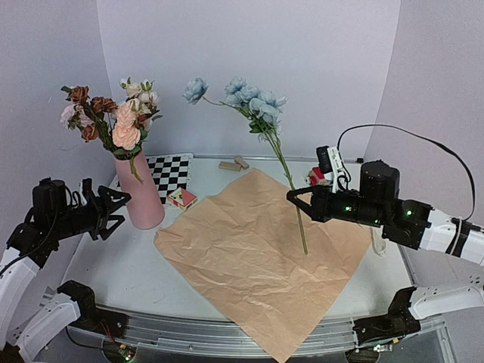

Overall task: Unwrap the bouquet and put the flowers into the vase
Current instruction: Pick up the fake flower from the wrapping paper.

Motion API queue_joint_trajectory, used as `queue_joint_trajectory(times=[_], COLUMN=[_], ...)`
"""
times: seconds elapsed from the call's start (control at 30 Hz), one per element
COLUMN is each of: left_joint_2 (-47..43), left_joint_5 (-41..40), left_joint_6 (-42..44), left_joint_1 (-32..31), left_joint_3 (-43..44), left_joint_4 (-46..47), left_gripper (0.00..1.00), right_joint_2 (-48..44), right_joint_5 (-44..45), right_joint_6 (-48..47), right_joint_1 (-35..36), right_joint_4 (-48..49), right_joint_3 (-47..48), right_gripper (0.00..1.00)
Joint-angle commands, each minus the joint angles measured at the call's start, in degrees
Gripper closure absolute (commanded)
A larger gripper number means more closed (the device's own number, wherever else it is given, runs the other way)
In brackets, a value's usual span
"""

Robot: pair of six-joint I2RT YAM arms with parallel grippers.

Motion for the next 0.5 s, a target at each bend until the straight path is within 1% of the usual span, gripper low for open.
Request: queue_joint_trajectory(times=[0.0,0.23,0.27,0.33,0.37,0.43,0.47], left_joint_2=[0.7,4.9,5.9,7.6,9.1,13.4,16.2], left_joint_5=[0.6,0.5,-0.1,-3.0,-6.5,-15.3,-22.7], left_joint_6=[-1.4,-1.3,-1.5,-2.4,-3.2,-4.9,-4.7], left_joint_1=[-0.1,-0.9,-1.7,-5.6,-10.7,-23.6,-31.7], left_joint_3=[4.4,7.1,7.5,7.6,7.2,6.8,8.1], left_joint_4=[4.6,6.9,7.5,10.1,12.6,18.3,20.6], left_gripper=[0.2,0.2,0.21,0.21,0.2,0.19,0.19], right_joint_2=[-2.0,-2.0,-1.9,-1.8,-1.8,-1.8,-1.8], right_joint_5=[-2.4,-2.2,-2.1,-2.1,-2.0,-1.8,-1.7], right_joint_6=[2.8,4.5,4.6,4.6,4.6,4.6,4.5], right_joint_1=[-0.1,-0.1,0.0,0.0,0.0,0.0,0.0], right_joint_4=[6.5,8.6,8.6,8.8,8.8,8.9,8.9], right_joint_3=[-1.1,-2.6,-2.6,-2.7,-2.7,-2.6,-2.5], right_gripper=[1.0,1.0,1.0,1.0,1.0,1.0,1.0])
